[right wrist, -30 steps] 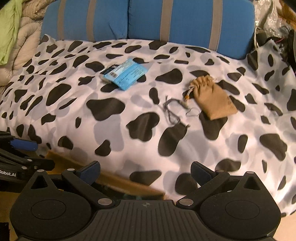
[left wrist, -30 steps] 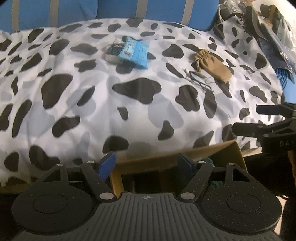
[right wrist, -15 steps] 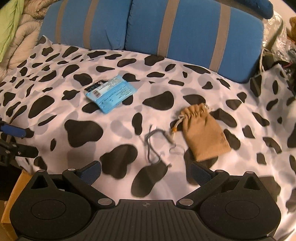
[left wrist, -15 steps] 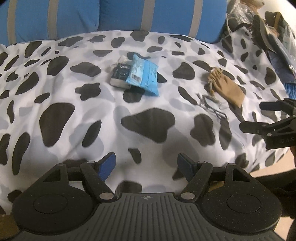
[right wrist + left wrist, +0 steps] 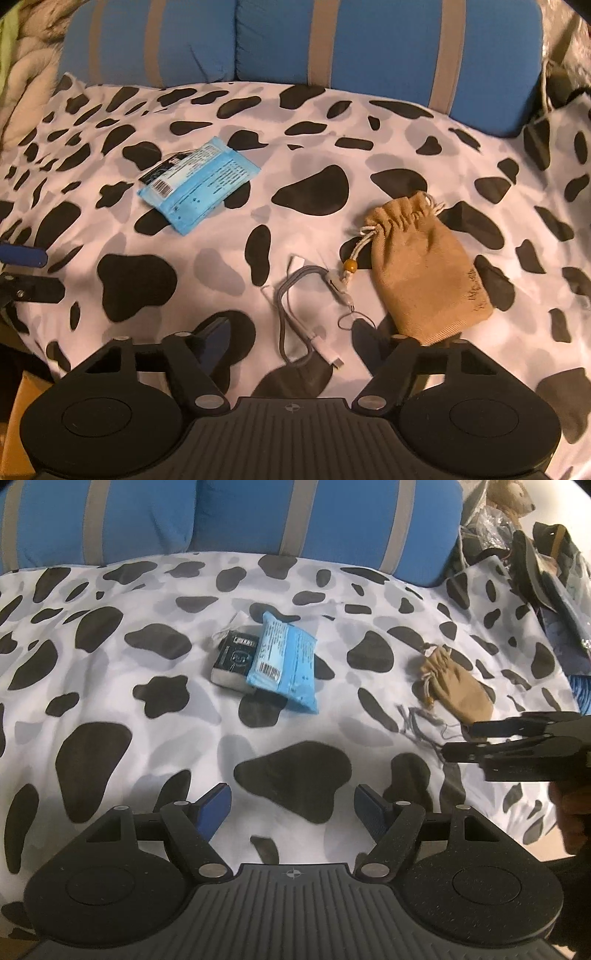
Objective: Organize soft objects
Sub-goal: 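Reach the right gripper to the white cable and close on it, then grasp the blue wipes packet with the left gripper while the right holds the cable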
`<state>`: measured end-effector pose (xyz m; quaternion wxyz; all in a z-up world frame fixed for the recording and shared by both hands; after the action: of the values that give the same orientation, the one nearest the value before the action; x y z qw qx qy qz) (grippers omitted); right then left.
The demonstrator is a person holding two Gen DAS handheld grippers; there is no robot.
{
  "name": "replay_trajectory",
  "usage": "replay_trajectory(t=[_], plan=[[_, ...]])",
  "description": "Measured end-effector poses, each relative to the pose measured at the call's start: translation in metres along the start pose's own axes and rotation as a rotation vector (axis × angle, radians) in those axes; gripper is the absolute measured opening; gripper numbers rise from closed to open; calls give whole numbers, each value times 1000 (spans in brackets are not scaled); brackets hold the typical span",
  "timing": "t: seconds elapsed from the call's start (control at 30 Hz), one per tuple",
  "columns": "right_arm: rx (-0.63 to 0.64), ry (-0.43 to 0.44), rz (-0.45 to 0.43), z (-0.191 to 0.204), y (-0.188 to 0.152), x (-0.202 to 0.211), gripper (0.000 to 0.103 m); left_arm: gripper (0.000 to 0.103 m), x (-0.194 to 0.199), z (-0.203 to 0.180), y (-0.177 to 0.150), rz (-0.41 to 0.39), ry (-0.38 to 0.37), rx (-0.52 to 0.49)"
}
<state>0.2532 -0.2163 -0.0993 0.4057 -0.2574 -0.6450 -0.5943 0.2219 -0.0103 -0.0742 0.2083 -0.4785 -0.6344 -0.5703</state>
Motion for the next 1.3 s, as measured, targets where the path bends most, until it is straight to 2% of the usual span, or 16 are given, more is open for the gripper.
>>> replay_trajectory(t=[0.23, 0.4, 0.63, 0.7, 0.8, 1.03, 1.3], plan=[[-75, 35, 28, -2, 13, -26, 55, 73, -3, -7, 8, 7, -29, -4], [-116, 34, 54, -6, 19, -47, 39, 73, -1, -10, 12, -2, -57, 9], [-147, 41, 75, -7, 24, -63, 31, 73, -5, -12, 14, 16, -74, 19], [-158, 45, 85, -7, 25, -64, 16, 73, -6, -11, 14, 20, -75, 25], [-143, 38, 92, -5, 23, -64, 6, 73, -8, -11, 12, 25, -74, 28], [-119, 34, 60, -5, 22, -51, 5, 73, -11, -11, 11, 25, -63, 23], [-87, 0, -31, -8, 34, -21, 4, 73, -12, -10, 14, 9, -54, 15]])
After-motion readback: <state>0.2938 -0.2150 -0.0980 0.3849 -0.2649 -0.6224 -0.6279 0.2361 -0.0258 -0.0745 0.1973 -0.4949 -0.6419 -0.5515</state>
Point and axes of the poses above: each gripper's, at about its wrist camera, not at the fingertips, and x roughly against the way its jaws point, z to its left, y to its top, the point moved 9 cm from there along -x, roughly the way its jaws point, and after that the axes turned 6 degrees about -y, right-handed, at the moved point
